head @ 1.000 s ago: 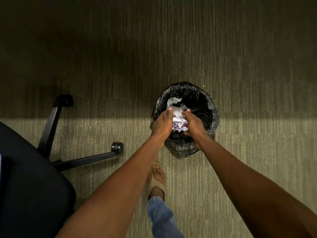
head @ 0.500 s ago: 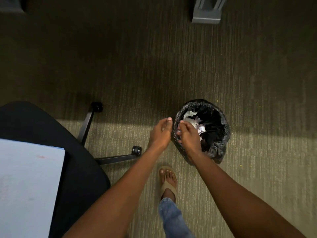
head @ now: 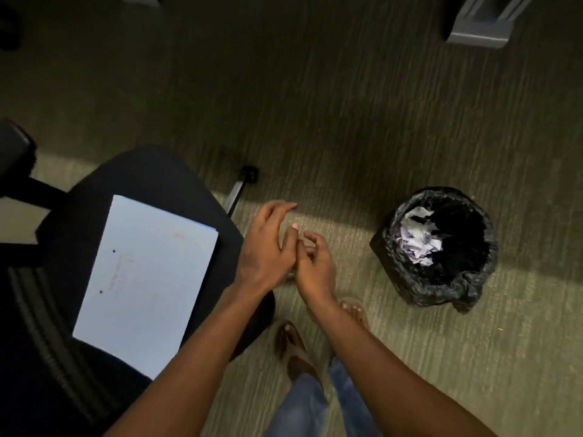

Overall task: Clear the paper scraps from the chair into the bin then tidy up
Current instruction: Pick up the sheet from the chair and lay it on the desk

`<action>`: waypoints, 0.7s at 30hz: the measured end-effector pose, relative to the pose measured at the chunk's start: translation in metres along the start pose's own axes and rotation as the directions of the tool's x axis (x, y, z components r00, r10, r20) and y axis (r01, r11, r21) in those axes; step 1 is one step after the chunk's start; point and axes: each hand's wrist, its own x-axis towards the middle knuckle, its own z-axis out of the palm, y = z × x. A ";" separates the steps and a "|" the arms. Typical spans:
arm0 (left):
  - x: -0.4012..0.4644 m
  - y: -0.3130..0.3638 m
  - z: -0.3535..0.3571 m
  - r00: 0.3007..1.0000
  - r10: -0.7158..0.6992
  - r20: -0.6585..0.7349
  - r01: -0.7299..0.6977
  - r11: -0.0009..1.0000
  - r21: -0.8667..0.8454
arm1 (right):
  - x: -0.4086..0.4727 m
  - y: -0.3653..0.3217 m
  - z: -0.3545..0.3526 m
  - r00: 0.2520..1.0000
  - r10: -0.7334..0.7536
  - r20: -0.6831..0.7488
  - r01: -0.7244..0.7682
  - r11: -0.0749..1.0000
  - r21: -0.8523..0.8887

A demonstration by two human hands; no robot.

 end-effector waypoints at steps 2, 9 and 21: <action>-0.007 -0.021 -0.022 0.998 0.014 -0.053 -0.010 0.998 0.061 | -0.017 0.002 0.033 0.998 0.052 0.030 -0.052 0.999 -0.012; -0.033 -0.128 -0.108 0.944 -0.203 -0.259 0.265 0.935 0.237 | -0.069 0.012 0.132 0.982 0.141 0.123 -0.111 0.968 -0.225; -0.062 -0.253 -0.178 0.758 -0.624 -0.192 0.652 0.706 0.278 | -0.082 -0.001 0.193 0.992 0.112 0.053 -0.089 0.941 -0.326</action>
